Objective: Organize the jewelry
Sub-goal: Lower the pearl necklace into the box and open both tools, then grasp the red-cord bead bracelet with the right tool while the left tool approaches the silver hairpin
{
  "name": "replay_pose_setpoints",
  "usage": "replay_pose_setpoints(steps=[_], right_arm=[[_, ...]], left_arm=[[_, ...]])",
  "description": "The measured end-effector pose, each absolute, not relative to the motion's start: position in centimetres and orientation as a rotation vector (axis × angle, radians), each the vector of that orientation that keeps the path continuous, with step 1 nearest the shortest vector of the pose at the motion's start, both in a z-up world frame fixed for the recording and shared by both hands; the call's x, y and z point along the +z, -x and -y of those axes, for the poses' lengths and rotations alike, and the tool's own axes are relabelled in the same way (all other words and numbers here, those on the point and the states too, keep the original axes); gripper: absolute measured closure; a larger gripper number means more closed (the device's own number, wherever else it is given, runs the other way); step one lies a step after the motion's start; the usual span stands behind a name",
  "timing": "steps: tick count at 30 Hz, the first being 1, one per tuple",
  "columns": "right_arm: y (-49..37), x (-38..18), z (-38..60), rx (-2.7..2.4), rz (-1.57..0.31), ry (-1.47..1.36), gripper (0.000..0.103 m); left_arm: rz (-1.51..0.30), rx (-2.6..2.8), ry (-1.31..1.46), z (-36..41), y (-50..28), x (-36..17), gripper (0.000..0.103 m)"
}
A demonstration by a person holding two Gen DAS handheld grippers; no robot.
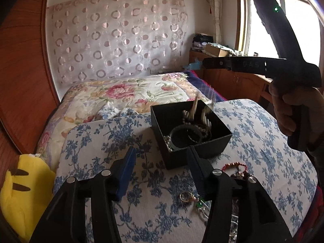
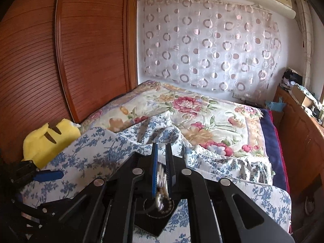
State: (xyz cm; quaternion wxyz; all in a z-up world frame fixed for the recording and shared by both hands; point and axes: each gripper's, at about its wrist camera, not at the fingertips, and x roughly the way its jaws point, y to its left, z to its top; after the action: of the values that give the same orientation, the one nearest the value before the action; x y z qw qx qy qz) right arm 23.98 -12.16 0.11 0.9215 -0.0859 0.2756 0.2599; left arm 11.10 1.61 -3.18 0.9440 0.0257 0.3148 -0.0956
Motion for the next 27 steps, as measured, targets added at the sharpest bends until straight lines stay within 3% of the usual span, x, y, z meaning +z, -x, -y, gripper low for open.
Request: replay_pose_setpoints(steps=[12,19,22,27], right_arm=[[-17.8,-2.0,14.7,0.596,-0.573,0.210,0.094],[-14.8,-5.3,16.6,0.604,-0.640,0.206,0.090],[-14.0,-6.8,17.4,0.593,-0.662,0.213,0.079],[-13.5,-9.3,18.0,0.596,-0.729,0.222,0.079]], left_arm=[[-0.616,-0.210,-0.075,-0.4,-8.2,-4.3,0.011],[-0.630,-0.225,-0.113,0.8,-6.8,-5.7,0.009],[-0.656,-0.244,-0.093,1.0,-6.4,-6.4,0.009],[-0.692,-0.255,-0.098,1.4,-5.8,-7.5,0.009]])
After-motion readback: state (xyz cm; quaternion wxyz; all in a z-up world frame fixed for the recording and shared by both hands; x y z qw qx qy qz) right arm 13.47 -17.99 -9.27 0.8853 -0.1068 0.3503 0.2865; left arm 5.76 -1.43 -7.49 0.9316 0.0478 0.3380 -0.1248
